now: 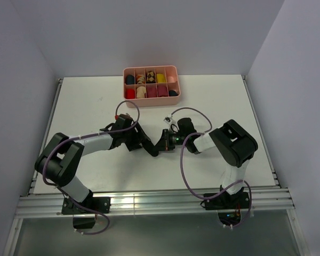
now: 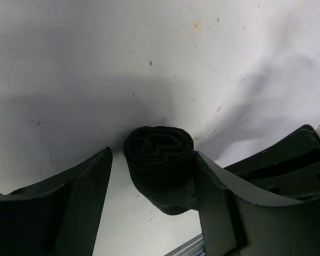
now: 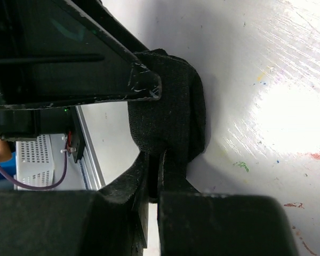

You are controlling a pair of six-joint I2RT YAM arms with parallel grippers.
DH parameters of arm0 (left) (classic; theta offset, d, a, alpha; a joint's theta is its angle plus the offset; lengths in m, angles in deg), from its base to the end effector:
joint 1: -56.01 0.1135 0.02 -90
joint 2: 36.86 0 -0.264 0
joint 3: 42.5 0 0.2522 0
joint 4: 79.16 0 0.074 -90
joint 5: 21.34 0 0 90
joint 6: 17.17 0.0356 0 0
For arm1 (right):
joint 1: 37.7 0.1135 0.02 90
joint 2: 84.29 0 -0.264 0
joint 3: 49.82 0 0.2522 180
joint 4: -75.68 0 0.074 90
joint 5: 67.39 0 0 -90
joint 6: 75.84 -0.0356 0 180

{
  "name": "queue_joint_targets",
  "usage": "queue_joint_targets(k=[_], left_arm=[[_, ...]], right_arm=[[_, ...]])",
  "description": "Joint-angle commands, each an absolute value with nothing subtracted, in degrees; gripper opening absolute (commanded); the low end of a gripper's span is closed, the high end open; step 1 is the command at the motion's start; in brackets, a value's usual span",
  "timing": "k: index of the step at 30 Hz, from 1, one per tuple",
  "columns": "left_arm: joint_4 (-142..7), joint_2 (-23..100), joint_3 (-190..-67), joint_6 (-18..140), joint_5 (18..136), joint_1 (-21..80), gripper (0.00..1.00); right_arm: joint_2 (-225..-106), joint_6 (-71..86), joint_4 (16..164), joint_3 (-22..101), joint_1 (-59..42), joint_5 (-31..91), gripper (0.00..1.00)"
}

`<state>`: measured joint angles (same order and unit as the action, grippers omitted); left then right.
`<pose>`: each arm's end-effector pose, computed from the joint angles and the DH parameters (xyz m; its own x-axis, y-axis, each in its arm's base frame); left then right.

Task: Roll the socks
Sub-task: Roll the sock at the center of the board.

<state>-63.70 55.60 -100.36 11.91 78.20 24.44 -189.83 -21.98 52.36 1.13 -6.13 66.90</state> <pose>0.2602 -0.1668 0.1504 -0.8479 -0.4905 -0.2010 -0.2759 0.7321 -0.6228 0.2612 0.1897 0.1107 -0.8781 -0.0441 -0.4765 -0.4525 0.4004 0.7968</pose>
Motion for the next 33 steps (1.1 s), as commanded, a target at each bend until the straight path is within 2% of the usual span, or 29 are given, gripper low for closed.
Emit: queue_joint_targets(k=[1, 4, 7, 9, 12, 13, 14, 15, 18, 19, 22, 27, 33], left_arm=[[-62.6, 58.1, -101.3, 11.4, 78.2, 24.4, 0.67], [-60.9, 60.0, -102.9, 11.7, 77.3, 24.4, 0.60], [-58.2, 61.9, -105.6, 11.7, 76.3, 24.5, 0.47], [-55.8, 62.8, -106.7, 11.7, 76.0, 24.4, 0.47], [-53.5, 63.9, -108.9, 12.3, 75.3, 24.4, 0.43], [-51.9, 64.0, -110.0, 12.9, 74.8, 24.2, 0.39], [-51.1, 64.0, -110.6, 13.2, 74.2, 24.3, 0.38], [-49.2, 64.3, -111.8, 13.5, 73.8, 24.2, 0.36], [-46.0, 65.4, -114.1, 15.1, 73.1, 24.2, 0.35], [-44.8, 66.3, -115.4, 15.4, 73.1, 24.3, 0.35], [-41.6, 68.1, -118.1, 17.6, 73.2, 24.1, 0.35], [-37.5, 69.8, -121.4, 19.7, 73.1, 24.1, 0.35], [-35.6, 70.9, -123.1, 21.2, 73.0, 24.1, 0.35]], right_arm=[[-190.5, -21.4, 54.9, 1.7, -6.4, 65.5, 0.00], [-189.9, -19.8, 57.5, 2.6, -6.4, 64.2, 0.00], [-188.2, -18.1, 60.5, 3.4, -6.4, 62.5, 0.01], [-187.0, -16.4, 62.5, 3.9, -6.4, 60.6, 0.04], [-183.4, -12.8, 69.5, 5.2, -6.1, 56.0, 0.16], [-181.0, -11.5, 71.7, 6.3, -5.5, 54.3, 0.25], [-179.7, -10.0, 73.6, 6.8, -5.0, 52.2, 0.29], [-176.9, -7.5, 77.2, 7.8, -4.6, 47.8, 0.36], [-173.4, -2.5, 83.7, 9.6, -1.4, 40.4, 0.45], [-171.5, -1.1, 85.1, 10.8, -0.4, 34.1, 0.52], [-169.0, 3.2, 87.5, 12.2, 5.3, 23.3, 0.63], [-170.8, 8.6, 89.0, 15.1, 13.2, 12.9, 0.68], [-178.6, 11.3, 90.8, 19.7, 20.2, 3.1, 0.69]])
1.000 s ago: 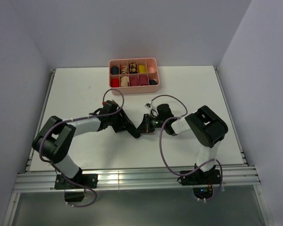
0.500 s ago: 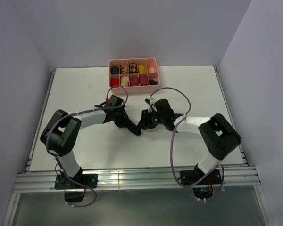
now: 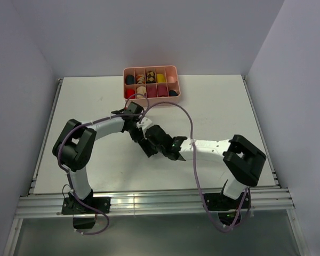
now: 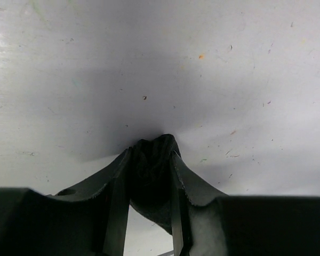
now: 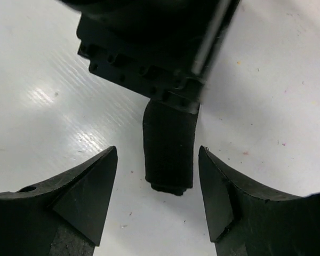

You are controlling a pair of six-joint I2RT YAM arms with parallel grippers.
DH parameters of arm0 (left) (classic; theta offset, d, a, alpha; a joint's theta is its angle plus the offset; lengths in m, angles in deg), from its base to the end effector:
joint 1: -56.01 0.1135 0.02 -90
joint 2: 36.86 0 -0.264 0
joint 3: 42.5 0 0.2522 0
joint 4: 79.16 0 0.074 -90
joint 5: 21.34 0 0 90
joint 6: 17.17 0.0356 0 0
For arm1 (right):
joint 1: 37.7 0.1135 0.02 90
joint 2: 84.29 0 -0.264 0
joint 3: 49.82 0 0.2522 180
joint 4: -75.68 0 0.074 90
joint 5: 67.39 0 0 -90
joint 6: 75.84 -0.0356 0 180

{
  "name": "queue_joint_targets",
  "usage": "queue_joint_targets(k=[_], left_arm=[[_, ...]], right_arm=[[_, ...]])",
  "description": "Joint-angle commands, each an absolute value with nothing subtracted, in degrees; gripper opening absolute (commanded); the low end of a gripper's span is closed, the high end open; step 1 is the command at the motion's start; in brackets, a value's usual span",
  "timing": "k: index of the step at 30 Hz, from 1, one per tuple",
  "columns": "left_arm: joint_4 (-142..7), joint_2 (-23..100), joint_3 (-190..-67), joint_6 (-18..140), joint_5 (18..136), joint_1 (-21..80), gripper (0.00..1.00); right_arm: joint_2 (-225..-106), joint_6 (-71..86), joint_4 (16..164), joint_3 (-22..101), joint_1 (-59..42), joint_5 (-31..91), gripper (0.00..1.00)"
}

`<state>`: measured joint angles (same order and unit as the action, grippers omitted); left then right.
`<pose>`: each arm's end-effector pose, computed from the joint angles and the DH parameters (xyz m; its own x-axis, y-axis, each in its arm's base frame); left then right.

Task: Roll the socks
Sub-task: Roll the sock at the center of the board, then pick up the sock at the center of the board.

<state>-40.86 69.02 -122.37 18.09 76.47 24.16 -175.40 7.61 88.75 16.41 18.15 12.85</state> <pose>0.3086 -0.1974 0.1584 -0.9096 -0.3873 -0.1503 -0.2943 0.8562 -0.4247 0.1958 0.2779 0.2043 -0.4274 -0.4299 -0.7953 -0.6963 0.7176 -0.0136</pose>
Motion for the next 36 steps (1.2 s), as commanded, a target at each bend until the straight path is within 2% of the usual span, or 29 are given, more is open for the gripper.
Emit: queue_joint_targets(k=[1, 8, 17, 20, 21, 23, 24, 27, 28, 31, 34, 36], left_arm=[[-35.4, 71.0, -123.4, 21.2, 73.0, 24.0, 0.35], [-34.9, 71.3, -124.1, 21.5, 73.3, 23.9, 0.35], [-34.8, 71.7, -124.3, 21.8, 74.8, 23.8, 0.35], [-34.6, 71.4, -124.7, 21.8, 75.6, 23.8, 0.35], [-34.5, 71.1, -125.0, 21.9, 75.7, 23.8, 0.36], [-34.3, 70.5, -125.7, 21.9, 75.9, 23.8, 0.38], [-34.2, 69.9, -126.4, 21.9, 75.9, 23.9, 0.40], [-33.1, 68.6, -128.4, 21.8, 76.0, 24.7, 0.54], [-32.9, 68.3, -129.1, 21.8, 76.0, 25.1, 0.64], [-31.3, 66.2, -133.2, 22.0, 75.6, 27.3, 0.78], [-29.9, 63.5, -138.4, 22.8, 73.5, 31.0, 0.88], [-28.9, 61.3, -142.3, 23.9, 71.4, 33.1, 0.91]], right_arm=[[-179.6, 11.4, 91.3, 20.4, 21.2, 2.3, 0.70], [-186.4, 13.5, 91.8, 23.3, 23.7, -1.3, 0.69], [-192.2, 13.1, 89.6, 21.9, 23.9, -1.6, 0.59], [-192.7, 12.2, 86.6, 19.7, 23.6, 0.8, 0.44], [-192.2, 11.7, 86.4, 19.2, 23.3, 1.5, 0.28], [-191.3, 10.6, 85.8, 18.2, 22.2, 2.7, 0.12], [-189.7, 10.7, 84.8, 16.7, 21.7, 3.8, 0.00], [-184.3, 10.5, 82.6, 13.2, 20.2, 5.8, 0.00], [-182.7, 10.1, 82.7, 12.7, 19.3, 6.4, 0.00], [-176.6, 10.2, 83.6, 11.8, 17.5, 9.2, 0.00], [-171.6, 10.4, 86.7, 13.2, 14.3, 12.0, 0.00], [-168.9, 10.5, 89.0, 15.6, 11.5, 13.7, 0.00]])
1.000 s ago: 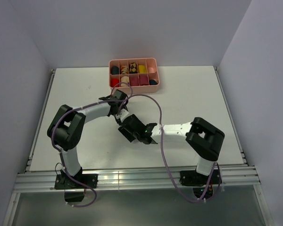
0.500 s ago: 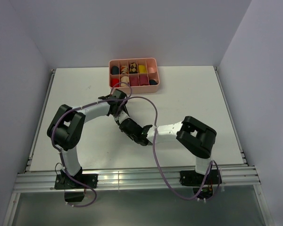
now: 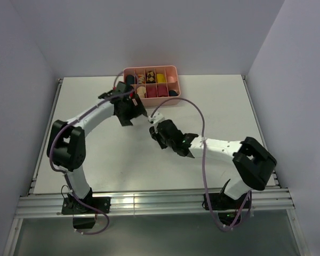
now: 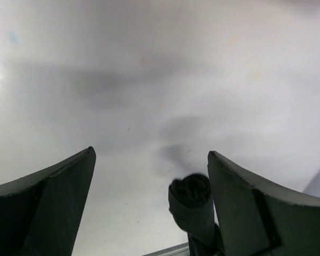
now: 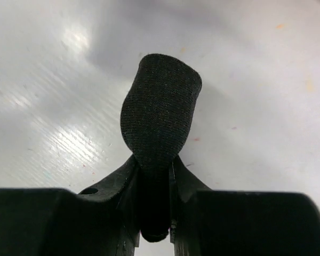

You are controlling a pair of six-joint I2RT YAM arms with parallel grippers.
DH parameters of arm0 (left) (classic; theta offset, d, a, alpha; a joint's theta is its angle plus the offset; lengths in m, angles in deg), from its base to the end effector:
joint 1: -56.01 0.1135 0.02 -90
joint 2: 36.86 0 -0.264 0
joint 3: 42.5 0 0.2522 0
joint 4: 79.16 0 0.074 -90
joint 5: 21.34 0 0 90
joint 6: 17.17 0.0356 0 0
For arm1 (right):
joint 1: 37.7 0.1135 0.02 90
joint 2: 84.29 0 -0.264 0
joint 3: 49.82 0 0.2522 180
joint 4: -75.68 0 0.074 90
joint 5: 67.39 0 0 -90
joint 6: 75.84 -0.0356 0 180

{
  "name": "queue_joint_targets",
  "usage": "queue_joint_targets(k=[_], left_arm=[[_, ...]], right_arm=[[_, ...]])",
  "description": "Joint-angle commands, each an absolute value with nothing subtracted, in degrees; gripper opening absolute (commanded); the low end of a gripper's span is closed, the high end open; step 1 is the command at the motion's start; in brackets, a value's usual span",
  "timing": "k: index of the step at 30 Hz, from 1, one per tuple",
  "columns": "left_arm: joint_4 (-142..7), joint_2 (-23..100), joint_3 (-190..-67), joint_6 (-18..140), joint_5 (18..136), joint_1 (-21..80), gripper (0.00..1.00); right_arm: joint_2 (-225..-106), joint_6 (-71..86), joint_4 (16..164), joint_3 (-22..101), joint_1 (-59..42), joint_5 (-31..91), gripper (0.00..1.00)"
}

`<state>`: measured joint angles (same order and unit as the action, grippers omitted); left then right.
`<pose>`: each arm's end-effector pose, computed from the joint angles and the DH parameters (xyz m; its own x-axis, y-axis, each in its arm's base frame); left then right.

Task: Roll the socks
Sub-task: Pick up the sock at the center of the board, then adjust the storage box at the center of the board.

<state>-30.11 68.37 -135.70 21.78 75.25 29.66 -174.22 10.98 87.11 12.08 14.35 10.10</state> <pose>0.3467 -0.1763 0.2199 -0.8747 -0.4289 -0.2259 -0.3015 0.8463 -0.4392 0.2067 0.2525 0.1899 -0.4272 -0.4598 -0.7785 -0.6443 0.7589 -0.0946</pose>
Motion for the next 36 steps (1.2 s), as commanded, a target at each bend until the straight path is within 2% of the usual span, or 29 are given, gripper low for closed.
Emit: queue_joint_targets(k=[1, 4, 7, 14, 20, 26, 36], left_arm=[[-28.8, 60.4, -143.3, 24.5, 70.5, 35.0, 0.92], [-29.8, 56.2, -144.5, 27.7, 65.8, 36.9, 0.94], [-33.9, 50.2, -140.4, 31.3, 62.8, 37.2, 0.95], [-46.8, 30.8, -119.9, 36.3, 54.9, 37.2, 0.95], [-50.9, 20.9, -110.2, 38.1, 52.3, 37.2, 0.95], [-55.9, 15.5, -102.4, 39.3, 53.4, 37.2, 0.94], [-57.8, 14.3, -99.3, 40.4, 53.3, 37.2, 0.93]], right_arm=[[-168.2, 10.5, 90.7, 16.8, 10.3, 15.7, 0.00], [-167.8, 11.1, 95.8, 23.6, 5.3, 16.8, 0.00], [-170.5, 11.9, 99.7, 32.6, 0.4, 16.7, 0.00], [-183.9, 11.4, 98.9, 51.7, -8.1, 13.8, 0.00], [-196.0, 11.0, 92.4, 62.5, -13.2, 15.0, 0.00], [-208.9, 12.7, 90.4, 75.0, -16.0, 16.7, 0.00], [-223.5, 16.2, 89.6, 91.6, -19.1, 20.1, 0.00]])
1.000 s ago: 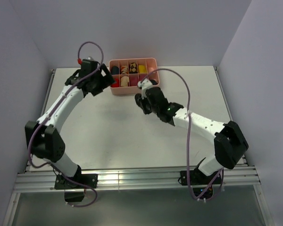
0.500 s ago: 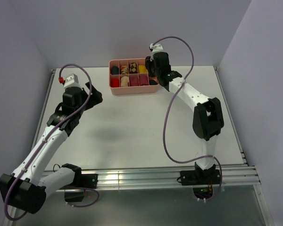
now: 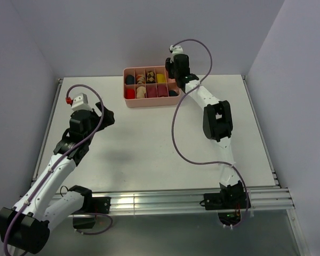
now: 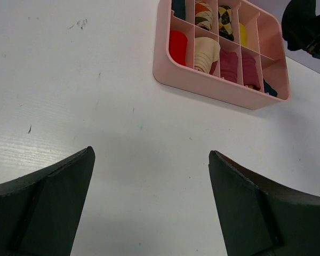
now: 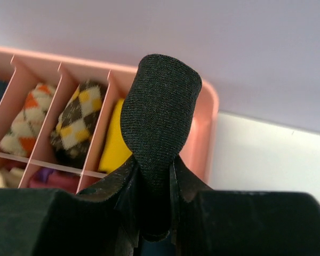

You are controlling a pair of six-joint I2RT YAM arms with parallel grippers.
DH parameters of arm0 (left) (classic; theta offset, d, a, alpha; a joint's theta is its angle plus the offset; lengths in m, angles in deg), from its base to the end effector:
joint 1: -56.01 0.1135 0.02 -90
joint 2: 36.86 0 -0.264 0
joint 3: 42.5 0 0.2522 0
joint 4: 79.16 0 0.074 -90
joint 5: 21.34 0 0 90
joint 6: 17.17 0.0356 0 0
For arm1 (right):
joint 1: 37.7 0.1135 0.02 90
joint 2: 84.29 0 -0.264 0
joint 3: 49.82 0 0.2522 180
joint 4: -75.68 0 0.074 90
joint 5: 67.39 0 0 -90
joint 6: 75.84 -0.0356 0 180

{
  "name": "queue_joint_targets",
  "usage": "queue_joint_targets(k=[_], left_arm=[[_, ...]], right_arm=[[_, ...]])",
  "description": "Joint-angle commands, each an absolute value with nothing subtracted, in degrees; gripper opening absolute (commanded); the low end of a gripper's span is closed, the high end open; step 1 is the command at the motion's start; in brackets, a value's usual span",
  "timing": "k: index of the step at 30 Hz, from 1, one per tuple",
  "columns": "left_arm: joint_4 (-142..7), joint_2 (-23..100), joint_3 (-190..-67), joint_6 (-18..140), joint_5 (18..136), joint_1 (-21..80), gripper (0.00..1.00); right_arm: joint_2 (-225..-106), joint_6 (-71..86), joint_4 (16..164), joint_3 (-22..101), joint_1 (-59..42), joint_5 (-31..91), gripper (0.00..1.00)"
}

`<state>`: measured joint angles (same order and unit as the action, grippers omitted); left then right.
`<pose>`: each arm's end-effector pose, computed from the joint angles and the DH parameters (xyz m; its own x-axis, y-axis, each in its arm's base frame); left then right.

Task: Roll the socks
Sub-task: Adjust the storage box at the center of the board.

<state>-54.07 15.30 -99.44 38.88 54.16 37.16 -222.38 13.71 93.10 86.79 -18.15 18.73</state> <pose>0.2027 -0.0598 0.3054 -0.3231 -0.4610 -0.8265 -0.1083 0.8856 -0.4517 0.5400 0.1892 0.2479 -0.3074 -0.1008 -0.9462 -0.2711 0.9624 -0.0145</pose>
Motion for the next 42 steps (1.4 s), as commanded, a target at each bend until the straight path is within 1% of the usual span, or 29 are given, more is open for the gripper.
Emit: queue_joint_targets(k=[1, 4, 7, 9, 15, 16, 19, 24, 27, 28, 31, 34, 42], left_arm=[[-57.8, 14.4, -99.2, 40.4, 53.5, 37.2, 0.93], [-57.4, 14.7, -99.2, 40.0, 53.6, 37.1, 0.93], [-56.8, 15.1, -99.2, 39.9, 53.4, 37.1, 0.93], [-56.5, 15.1, -99.3, 40.0, 53.5, 37.1, 0.93], [-54.9, 15.1, -99.5, 40.0, 53.4, 37.2, 0.93], [-54.6, 15.0, -99.6, 40.0, 53.5, 37.1, 0.93], [-53.8, 13.9, -99.6, 40.1, 52.9, 37.1, 0.93], [-52.1, 12.2, -99.2, 40.2, 51.9, 37.1, 0.93], [-51.3, 11.0, -99.2, 40.0, 51.4, 37.1, 0.93], [-50.7, 10.3, -99.1, 40.0, 51.3, 37.2, 0.93], [-49.5, 9.0, -98.9, 39.6, 50.9, 37.1, 0.93], [-48.7, 7.6, -98.5, 39.3, 50.6, 37.1, 0.93], [-45.8, 4.4, -97.8, 38.6, 49.2, 37.2, 0.92]], right_arm=[[-224.8, 16.4, 89.6, 92.5, -19.1, 20.5, 0.00], [-226.4, 16.4, 88.1, 92.8, -19.2, 20.1, 0.00], [-227.9, 15.4, 88.8, 93.7, -19.7, 20.1, 0.00], [-228.7, 15.0, 91.2, 95.6, -20.1, 20.1, 0.02], [-230.2, 15.5, 95.2, 99.1, -20.9, 22.3, 0.18], [-230.0, 15.6, 95.3, 98.9, -20.8, 23.6, 0.22], [-229.9, 15.4, 95.8, 98.8, -20.9, 23.6, 0.26], [-230.0, 15.0, 97.3, 99.3, -21.0, 23.1, 0.27], [-230.5, 14.6, 98.2, 100.4, -21.4, 23.3, 0.32], [-230.4, 14.5, 98.1, 100.0, -21.4, 23.3, 0.36], [-229.8, 14.6, 97.8, 98.9, -21.4, 23.7, 0.41], [-229.8, 14.5, 97.9, 99.2, -21.4, 23.8, 0.44], [-230.3, 14.5, 98.6, 99.9, -21.4, 23.8, 0.46]])
